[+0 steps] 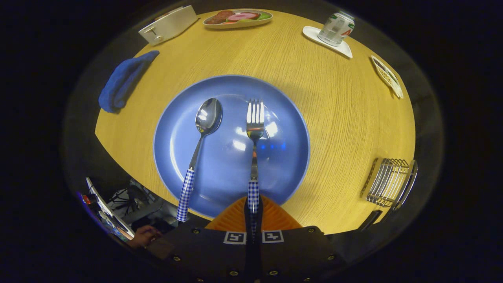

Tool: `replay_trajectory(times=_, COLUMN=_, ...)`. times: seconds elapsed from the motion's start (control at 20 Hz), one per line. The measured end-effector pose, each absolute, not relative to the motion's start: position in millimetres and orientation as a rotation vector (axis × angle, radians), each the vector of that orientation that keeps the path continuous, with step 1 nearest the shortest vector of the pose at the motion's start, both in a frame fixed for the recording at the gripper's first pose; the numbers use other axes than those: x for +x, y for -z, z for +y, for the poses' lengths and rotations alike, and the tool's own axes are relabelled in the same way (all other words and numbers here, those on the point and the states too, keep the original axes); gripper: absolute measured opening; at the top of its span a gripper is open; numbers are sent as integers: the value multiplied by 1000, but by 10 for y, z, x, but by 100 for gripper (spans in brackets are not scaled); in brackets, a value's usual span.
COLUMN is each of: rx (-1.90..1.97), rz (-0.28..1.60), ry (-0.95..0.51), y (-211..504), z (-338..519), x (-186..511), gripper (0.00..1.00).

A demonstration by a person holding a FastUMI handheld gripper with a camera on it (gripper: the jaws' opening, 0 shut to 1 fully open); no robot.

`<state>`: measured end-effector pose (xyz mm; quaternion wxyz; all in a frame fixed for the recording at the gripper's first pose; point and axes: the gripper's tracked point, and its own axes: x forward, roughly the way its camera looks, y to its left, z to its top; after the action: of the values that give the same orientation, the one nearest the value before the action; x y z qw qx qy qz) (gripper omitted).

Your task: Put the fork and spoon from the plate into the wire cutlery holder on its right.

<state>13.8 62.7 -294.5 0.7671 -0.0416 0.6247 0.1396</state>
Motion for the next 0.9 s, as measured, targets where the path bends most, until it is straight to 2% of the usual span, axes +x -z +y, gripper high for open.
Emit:
replay_trajectory(times=0.45, rx=-161, rz=1390, ry=-421, y=2439, z=136, x=-268, gripper=0)
replay_trajectory(times=0.9, rx=-178, rz=1413, ry=-391, y=2174, z=-615, x=-679, gripper=0)
